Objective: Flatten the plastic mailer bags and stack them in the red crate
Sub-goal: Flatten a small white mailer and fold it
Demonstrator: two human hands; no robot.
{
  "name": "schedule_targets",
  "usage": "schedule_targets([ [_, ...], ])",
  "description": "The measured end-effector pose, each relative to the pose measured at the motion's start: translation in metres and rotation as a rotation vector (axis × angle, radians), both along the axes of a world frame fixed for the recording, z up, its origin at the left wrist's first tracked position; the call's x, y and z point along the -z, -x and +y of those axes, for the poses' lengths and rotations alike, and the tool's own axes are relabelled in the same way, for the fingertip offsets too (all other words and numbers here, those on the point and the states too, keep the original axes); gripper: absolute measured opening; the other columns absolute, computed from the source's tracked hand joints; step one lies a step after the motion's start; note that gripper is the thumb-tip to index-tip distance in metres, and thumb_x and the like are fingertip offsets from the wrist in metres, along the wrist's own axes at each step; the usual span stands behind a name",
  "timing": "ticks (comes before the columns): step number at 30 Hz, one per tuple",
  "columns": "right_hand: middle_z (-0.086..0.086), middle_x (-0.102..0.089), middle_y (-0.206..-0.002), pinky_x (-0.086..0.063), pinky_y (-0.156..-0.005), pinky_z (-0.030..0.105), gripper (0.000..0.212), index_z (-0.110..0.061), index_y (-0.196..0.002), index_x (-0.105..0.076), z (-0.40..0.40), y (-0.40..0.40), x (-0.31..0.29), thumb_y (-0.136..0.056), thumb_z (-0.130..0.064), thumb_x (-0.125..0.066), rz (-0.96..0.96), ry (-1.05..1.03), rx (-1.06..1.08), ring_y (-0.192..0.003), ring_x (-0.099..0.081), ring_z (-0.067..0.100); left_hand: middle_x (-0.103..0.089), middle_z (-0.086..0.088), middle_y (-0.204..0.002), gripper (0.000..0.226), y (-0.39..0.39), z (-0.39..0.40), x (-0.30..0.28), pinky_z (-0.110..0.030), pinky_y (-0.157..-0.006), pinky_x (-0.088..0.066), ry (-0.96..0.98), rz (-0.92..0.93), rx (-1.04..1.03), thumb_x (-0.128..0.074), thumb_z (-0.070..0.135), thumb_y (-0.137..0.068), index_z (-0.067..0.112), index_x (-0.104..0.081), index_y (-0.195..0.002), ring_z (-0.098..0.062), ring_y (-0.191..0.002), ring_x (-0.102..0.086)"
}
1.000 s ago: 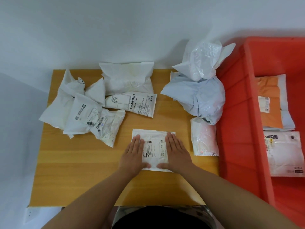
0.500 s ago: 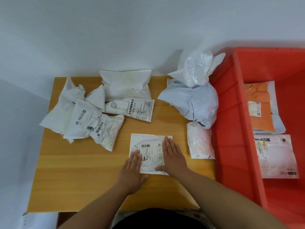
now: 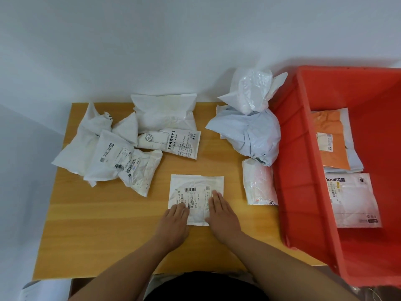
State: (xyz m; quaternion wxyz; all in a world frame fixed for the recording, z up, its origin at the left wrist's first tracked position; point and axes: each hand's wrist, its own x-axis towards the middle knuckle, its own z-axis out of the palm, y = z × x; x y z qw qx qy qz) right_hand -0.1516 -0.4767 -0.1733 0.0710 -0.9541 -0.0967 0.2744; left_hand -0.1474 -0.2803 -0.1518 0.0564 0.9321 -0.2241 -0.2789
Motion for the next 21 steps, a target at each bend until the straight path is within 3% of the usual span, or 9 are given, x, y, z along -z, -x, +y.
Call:
schedule_targets([
  [3,0.012,-0.066,-0.116,-0.058,-0.072,0.033,0.070,-0.009,-0.107,-0.073,0.006,-0.003,-0.013,-0.047,-0.034,-0.097,-0.005,-0.012,0.092,-0.097,-0.068,0.028,-0.046,-0.006,-0.134,0.049,0.000,-0.005,-0.005,-0.035,-0.097,-0.045,0.010,0.041,-0.018,-0.049,0.034,-0.089,0.014,-0.048,-0.134,-0.025,-0.122,-0.046],
  [4,0.010,-0.062,-0.110,-0.054,-0.066,0.030,0.057,-0.011,-0.104,-0.069,0.009,-0.004,-0.020,-0.055,-0.025,-0.094,-0.003,-0.004,0.103,-0.090,-0.065,0.026,-0.041,-0.005,-0.137,0.051,-0.003,-0.006,-0.004,-0.034,-0.099,-0.042,0.016,0.077,-0.069,-0.050,0.035,-0.092,0.016,-0.042,-0.138,-0.025,-0.125,-0.041],
  [7,0.010,-0.051,-0.121,-0.042,-0.073,0.034,0.027,-0.009,-0.120,-0.051,0.017,-0.004,-0.024,-0.093,-0.007,-0.054,0.066,-0.068,0.105,-0.106,-0.052,0.026,-0.044,-0.006,-0.134,0.045,-0.014,-0.013,-0.005,-0.033,-0.095,-0.044,0.069,0.124,-0.151,-0.049,0.037,-0.096,0.014,-0.045,-0.134,-0.023,-0.121,-0.044],
  [9,0.010,-0.047,-0.127,-0.039,-0.077,0.034,0.026,-0.009,-0.121,-0.048,0.020,-0.002,-0.018,-0.096,-0.004,-0.045,0.108,-0.085,0.131,-0.112,-0.048,0.026,-0.051,-0.007,-0.126,0.034,-0.018,-0.018,-0.004,-0.034,-0.089,-0.046,0.105,0.170,-0.175,-0.047,0.033,-0.098,0.012,-0.050,-0.126,-0.022,-0.113,-0.050],
  [12,0.009,-0.045,-0.128,-0.037,-0.074,0.032,0.028,-0.008,-0.122,-0.048,0.024,-0.005,-0.017,-0.094,-0.004,-0.049,0.144,-0.106,0.183,-0.114,-0.048,0.026,-0.053,-0.007,-0.122,0.030,-0.020,-0.022,-0.001,-0.032,-0.085,-0.044,0.146,0.289,-0.242,-0.048,0.030,-0.098,0.012,-0.052,-0.123,-0.022,-0.107,-0.053],
  [17,0.010,-0.051,-0.121,-0.043,-0.076,0.037,0.019,-0.009,-0.114,-0.051,0.026,-0.009,-0.023,-0.096,-0.008,-0.047,0.225,-0.118,0.196,-0.101,-0.051,0.025,-0.053,-0.007,-0.128,0.030,-0.023,-0.028,0.000,-0.031,-0.089,-0.044,0.178,0.375,-0.339,-0.048,0.017,-0.096,0.012,-0.053,-0.126,-0.022,-0.112,-0.053],
  [21,0.011,-0.047,-0.124,-0.043,-0.081,0.037,0.028,-0.008,-0.119,-0.049,0.025,-0.007,-0.021,-0.091,-0.005,-0.054,0.279,-0.179,0.144,-0.110,-0.048,0.027,-0.055,-0.006,-0.130,0.033,-0.022,-0.025,0.001,-0.031,-0.091,-0.045,0.206,0.407,-0.324,-0.046,0.009,-0.094,0.014,-0.055,-0.125,-0.021,-0.115,-0.053],
])
